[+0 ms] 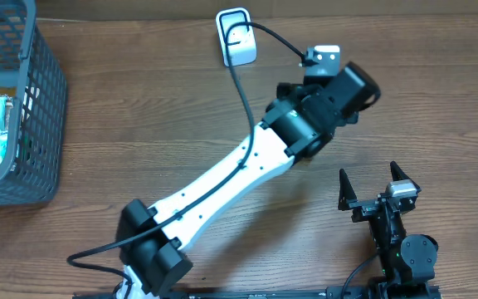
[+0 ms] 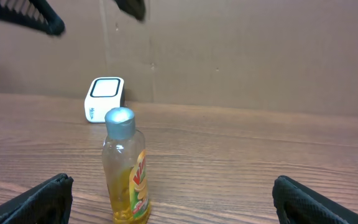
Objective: Scan the item barcode
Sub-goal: 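Open the left gripper and raise it away from the bottle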
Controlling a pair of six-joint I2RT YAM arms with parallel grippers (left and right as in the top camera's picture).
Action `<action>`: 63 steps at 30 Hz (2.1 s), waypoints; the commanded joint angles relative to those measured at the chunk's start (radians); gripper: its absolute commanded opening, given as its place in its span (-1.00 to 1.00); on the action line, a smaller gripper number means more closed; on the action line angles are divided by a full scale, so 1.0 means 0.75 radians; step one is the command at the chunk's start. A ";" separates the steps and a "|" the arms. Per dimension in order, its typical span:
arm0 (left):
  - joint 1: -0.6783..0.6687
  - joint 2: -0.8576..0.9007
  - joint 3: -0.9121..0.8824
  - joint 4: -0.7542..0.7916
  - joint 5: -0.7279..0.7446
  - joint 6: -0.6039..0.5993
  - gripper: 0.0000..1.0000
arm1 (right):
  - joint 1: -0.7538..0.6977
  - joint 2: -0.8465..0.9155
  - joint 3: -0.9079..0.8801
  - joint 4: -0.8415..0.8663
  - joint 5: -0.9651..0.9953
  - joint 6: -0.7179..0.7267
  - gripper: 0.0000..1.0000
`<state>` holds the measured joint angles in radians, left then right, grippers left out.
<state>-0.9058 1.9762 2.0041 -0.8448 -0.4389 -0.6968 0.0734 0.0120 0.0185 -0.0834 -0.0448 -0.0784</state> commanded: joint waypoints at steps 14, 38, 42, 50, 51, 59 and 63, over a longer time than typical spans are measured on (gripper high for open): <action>0.134 -0.152 0.040 -0.018 -0.022 0.197 0.99 | -0.002 -0.002 -0.014 0.003 -0.003 -0.002 1.00; 0.307 -0.149 0.038 -0.212 -0.018 0.401 1.00 | -0.002 -0.002 -0.014 0.003 -0.003 -0.002 1.00; 0.358 -0.137 0.038 -0.299 -0.017 0.401 0.08 | -0.002 -0.002 -0.014 0.003 -0.003 -0.002 1.00; 0.380 -0.114 0.037 -0.410 0.114 0.401 -0.68 | -0.002 -0.002 -0.014 0.003 -0.003 -0.002 1.00; 0.380 -0.112 0.037 -0.421 0.149 0.402 -0.68 | -0.002 -0.002 -0.014 0.003 -0.003 -0.002 1.00; 0.379 -0.110 0.037 -0.476 0.248 0.402 -0.72 | -0.002 -0.002 -0.014 0.003 -0.003 -0.002 1.00; 0.379 -0.110 0.037 -0.497 0.309 0.402 -0.56 | -0.002 -0.002 -0.014 0.003 -0.003 -0.002 1.00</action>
<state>-0.6201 1.8889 2.0075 -1.2083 -0.2642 -0.4076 0.0734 0.0120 0.0185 -0.0841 -0.0452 -0.0788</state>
